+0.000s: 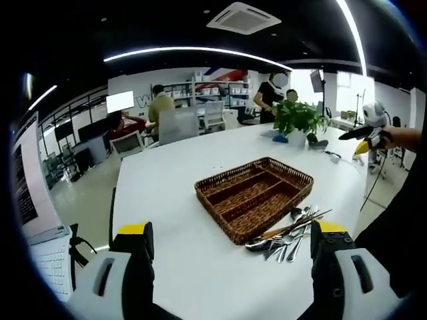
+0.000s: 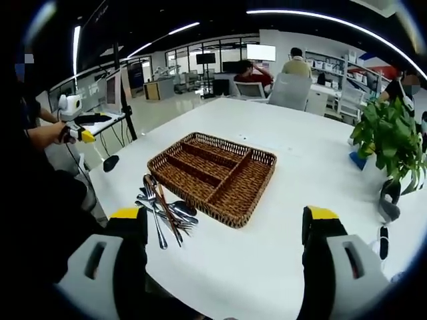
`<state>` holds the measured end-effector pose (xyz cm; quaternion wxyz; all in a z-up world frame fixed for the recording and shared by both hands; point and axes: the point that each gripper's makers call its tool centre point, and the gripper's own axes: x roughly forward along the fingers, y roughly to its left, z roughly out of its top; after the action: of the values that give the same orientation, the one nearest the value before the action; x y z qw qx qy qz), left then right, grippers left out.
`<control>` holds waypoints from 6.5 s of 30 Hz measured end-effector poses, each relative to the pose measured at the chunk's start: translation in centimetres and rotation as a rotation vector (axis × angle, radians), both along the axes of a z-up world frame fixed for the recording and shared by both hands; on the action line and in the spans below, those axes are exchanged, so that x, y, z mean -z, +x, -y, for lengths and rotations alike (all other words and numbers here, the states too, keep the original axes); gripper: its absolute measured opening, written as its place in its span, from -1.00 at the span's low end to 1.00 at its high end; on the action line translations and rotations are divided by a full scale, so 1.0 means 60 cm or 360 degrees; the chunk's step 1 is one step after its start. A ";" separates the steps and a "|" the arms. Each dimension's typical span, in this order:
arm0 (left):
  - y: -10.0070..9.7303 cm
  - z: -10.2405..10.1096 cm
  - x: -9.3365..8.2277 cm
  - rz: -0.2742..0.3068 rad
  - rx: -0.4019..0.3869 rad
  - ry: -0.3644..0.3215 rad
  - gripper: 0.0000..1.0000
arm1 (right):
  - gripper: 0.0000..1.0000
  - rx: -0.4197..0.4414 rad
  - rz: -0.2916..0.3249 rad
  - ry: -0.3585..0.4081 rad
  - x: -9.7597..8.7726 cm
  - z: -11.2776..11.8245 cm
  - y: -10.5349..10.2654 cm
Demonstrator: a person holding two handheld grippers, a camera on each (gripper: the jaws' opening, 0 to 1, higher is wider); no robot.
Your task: Arrange the knives, forks, and spoons in their matching storage slots by inserting each utensil handle-first until every utensil is classified and aligned in the correct compartment
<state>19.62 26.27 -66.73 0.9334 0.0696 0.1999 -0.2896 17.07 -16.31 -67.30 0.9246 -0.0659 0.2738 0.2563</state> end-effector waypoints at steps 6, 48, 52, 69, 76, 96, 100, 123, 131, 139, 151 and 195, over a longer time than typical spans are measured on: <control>0.005 0.000 -0.005 -0.0002 0.0004 0.0003 0.99 | 1.00 0.0018 -0.0021 -0.0017 0.010 0.007 0.001; -0.020 -0.020 0.012 -0.0109 0.0020 0.0032 0.99 | 0.97 -0.0324 0.0097 -0.0057 -0.024 -0.126 0.091; -0.022 -0.029 0.014 -0.0113 0.0014 0.0044 0.99 | 0.91 -0.0364 0.0096 -0.0049 -0.023 -0.148 0.095; -0.008 -0.050 0.003 -0.0064 0.0012 0.0085 0.99 | 0.86 -0.0605 0.0143 -0.0014 -0.022 -0.259 0.110; -0.009 -0.059 0.006 -0.0064 0.0001 0.0071 0.99 | 0.73 -0.0734 0.0119 0.0001 0.000 -0.308 0.109; -0.005 -0.079 0.006 -0.0046 -0.0017 0.0041 0.99 | 0.38 -0.1009 0.0023 -0.0042 0.091 -0.402 0.090; -0.004 -0.077 0.006 -0.0050 0.0001 0.0043 0.99 | 0.32 -0.1034 0.0004 -0.0051 0.105 -0.411 0.088; -0.008 -0.101 0.009 -0.0062 -0.0037 -0.0007 0.99 | -0.10 -0.1084 -0.0124 -0.0002 0.198 -0.456 0.074; -0.013 -0.106 0.011 -0.0073 -0.0046 -0.0001 0.99 | -0.22 -0.1120 -0.0149 -0.0020 0.210 -0.468 0.074; -0.018 -0.088 0.014 -0.0107 0.0024 -0.0033 0.99 | -0.39 -0.1189 -0.0213 -0.0069 0.243 -0.473 0.073; -0.017 -0.083 0.025 -0.0132 0.0032 -0.0014 0.99 | -0.57 -0.1208 -0.0318 -0.0105 0.288 -0.469 0.074; -0.023 -0.111 0.024 -0.0138 -0.0076 -0.0022 0.99 | -0.86 -0.1271 -0.0448 -0.0143 0.297 -0.481 0.070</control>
<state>18.26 32.92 -68.15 0.9310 0.0457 0.2398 -0.2714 21.26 12.53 -85.12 0.7025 -0.1713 0.3612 0.5888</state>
